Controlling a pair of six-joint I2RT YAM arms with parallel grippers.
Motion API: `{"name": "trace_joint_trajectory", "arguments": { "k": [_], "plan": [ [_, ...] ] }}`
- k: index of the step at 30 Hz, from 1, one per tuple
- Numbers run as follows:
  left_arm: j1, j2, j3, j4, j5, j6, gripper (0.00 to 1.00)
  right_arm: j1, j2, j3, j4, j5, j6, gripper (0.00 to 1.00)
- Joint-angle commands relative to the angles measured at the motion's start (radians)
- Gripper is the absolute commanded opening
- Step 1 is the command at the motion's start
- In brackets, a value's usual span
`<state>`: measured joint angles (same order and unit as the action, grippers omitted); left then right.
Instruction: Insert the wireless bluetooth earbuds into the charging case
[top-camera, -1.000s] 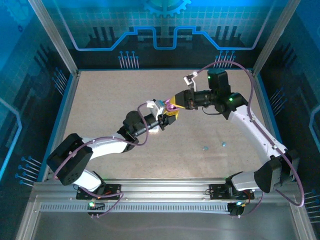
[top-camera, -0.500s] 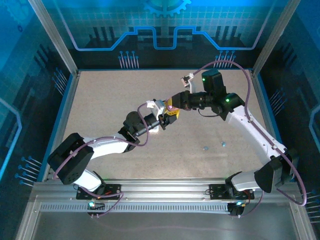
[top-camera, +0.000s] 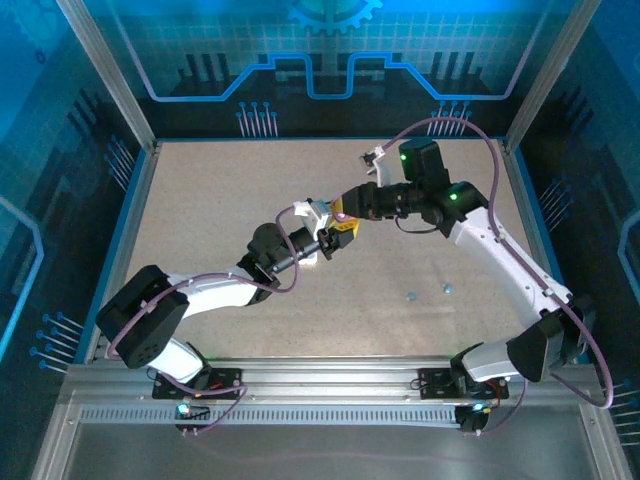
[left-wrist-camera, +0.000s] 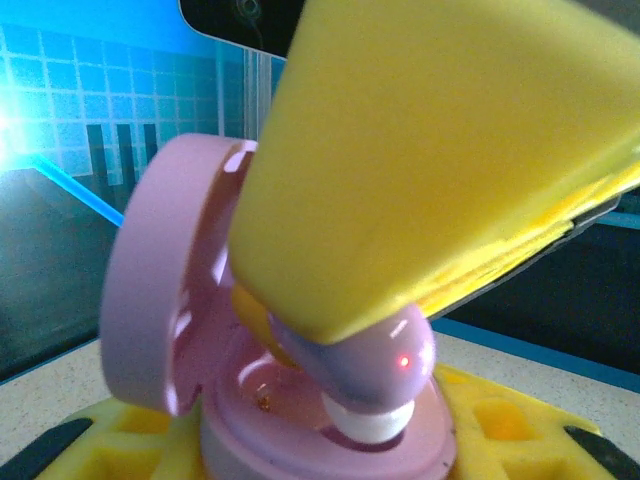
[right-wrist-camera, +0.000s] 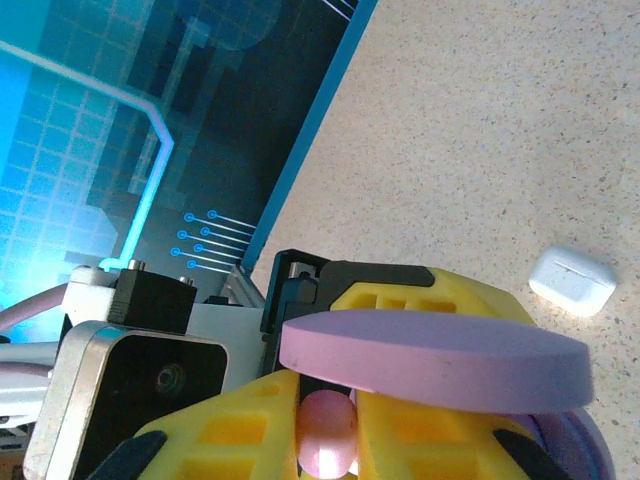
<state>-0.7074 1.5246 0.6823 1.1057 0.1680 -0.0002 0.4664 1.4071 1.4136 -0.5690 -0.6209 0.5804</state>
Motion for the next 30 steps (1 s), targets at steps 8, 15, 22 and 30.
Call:
{"name": "trace_joint_trajectory", "arguments": {
  "k": [8,15,22,30],
  "plan": [
    [-0.009,-0.01,0.023,0.091,-0.012,0.006,0.31,0.028,0.034,0.068,-0.158,0.099,-0.093,0.22],
    [-0.009,-0.019,0.02,0.085,-0.012,0.011,0.31,0.032,0.04,0.089,-0.184,0.132,-0.103,0.26],
    [-0.009,-0.024,0.015,0.079,-0.014,0.014,0.31,0.034,0.026,0.097,-0.18,0.153,-0.097,0.28],
    [-0.009,-0.026,0.01,0.077,-0.018,0.014,0.31,0.034,0.004,0.1,-0.159,0.145,-0.089,0.34]
  ]
}}
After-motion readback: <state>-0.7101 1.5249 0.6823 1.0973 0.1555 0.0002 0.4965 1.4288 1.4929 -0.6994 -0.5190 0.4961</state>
